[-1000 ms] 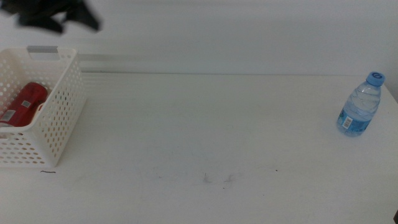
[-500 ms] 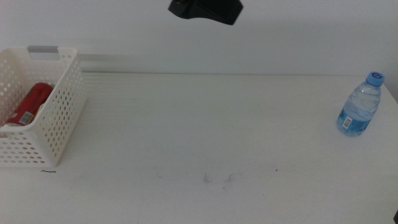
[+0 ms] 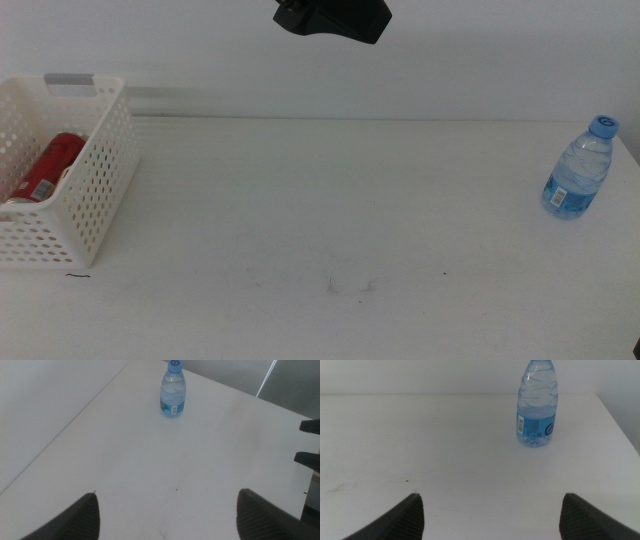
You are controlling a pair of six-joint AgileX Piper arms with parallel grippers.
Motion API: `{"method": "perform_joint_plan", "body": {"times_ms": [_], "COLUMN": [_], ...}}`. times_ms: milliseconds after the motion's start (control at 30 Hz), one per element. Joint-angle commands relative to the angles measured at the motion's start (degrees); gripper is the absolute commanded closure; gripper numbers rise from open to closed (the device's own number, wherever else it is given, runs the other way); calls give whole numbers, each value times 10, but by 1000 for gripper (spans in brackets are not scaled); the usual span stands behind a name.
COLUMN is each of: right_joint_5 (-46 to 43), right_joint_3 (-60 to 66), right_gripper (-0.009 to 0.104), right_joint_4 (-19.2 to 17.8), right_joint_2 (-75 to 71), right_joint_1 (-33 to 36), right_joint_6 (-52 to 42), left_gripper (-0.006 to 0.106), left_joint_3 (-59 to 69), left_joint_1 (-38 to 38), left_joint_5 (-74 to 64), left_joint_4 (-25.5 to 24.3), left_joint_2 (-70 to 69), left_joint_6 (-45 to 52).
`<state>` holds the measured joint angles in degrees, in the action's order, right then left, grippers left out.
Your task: Use arms to grab the bottles and put them into the dustbin to the left of the table.
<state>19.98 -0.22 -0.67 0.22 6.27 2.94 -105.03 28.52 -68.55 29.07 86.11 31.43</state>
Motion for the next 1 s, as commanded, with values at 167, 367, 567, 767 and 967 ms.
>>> {"method": "perform_joint_plan", "body": {"times_ms": [167, 367, 567, 767, 967], "right_joint_5": [-36, -38, -105, -71, -77], "right_joint_3": [2, 2, 2, -15, -19], "right_gripper": [10, 10, 10, 10, 10], "right_joint_4": [-34, -56, -190, -559, -859], "right_joint_2": [-2, -2, -2, 127, 268], "right_joint_1": [-6, -6, -6, -6, -6], "right_joint_6": [-12, -16, 135, 528, 875], "left_gripper": [7, 7, 7, 7, 7], "left_joint_3": [-2, -2, -2, -2, -2], "left_joint_1": [1, 1, 1, 1, 1], "left_joint_5": [7, 7, 7, 26, 48], "left_joint_4": [3, 3, 3, -3, -7], "left_joint_2": [-3, -3, -3, -2, -2], "left_joint_6": [1, 1, 2, 1, 1]}}
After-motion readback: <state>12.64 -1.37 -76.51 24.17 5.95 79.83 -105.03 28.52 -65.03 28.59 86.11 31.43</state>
